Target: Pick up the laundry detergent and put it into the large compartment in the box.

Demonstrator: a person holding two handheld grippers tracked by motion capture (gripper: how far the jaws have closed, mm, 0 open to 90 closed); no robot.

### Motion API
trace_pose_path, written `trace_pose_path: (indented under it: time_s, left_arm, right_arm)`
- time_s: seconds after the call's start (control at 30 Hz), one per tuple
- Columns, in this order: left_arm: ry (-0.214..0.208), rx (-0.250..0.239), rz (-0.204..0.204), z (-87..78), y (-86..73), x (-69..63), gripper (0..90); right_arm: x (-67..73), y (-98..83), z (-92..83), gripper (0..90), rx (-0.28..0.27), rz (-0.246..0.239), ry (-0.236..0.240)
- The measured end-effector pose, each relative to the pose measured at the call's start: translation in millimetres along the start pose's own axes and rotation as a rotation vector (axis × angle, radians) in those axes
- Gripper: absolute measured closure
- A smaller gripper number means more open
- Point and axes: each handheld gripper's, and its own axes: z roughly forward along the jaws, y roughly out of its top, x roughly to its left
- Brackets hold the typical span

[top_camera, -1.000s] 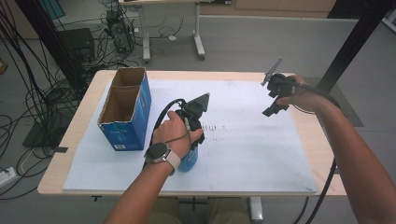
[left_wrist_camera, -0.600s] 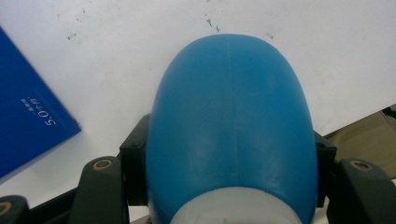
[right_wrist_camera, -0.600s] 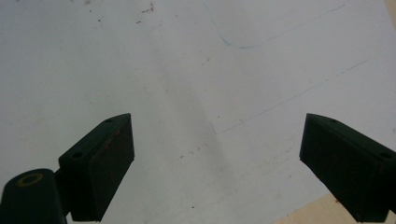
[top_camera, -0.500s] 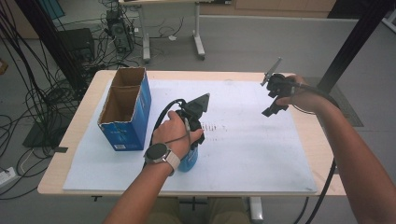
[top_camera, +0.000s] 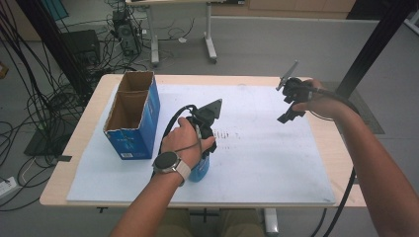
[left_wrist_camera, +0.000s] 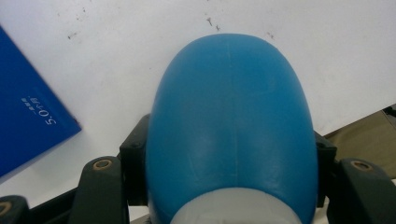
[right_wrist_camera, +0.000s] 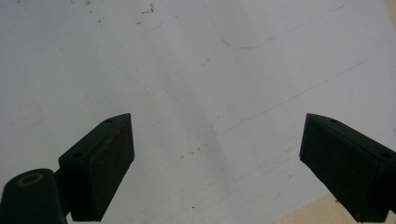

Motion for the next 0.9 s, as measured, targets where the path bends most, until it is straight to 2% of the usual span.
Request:
trace_pose_path:
  time_s: [0.9]
  left_arm:
    - [0.004,-0.003,0.001,0.3,-0.3,-0.6,38.2]
  right_arm:
    - [2.4,1.4,-0.7,9.8,-0.002,-0.005,-0.003]
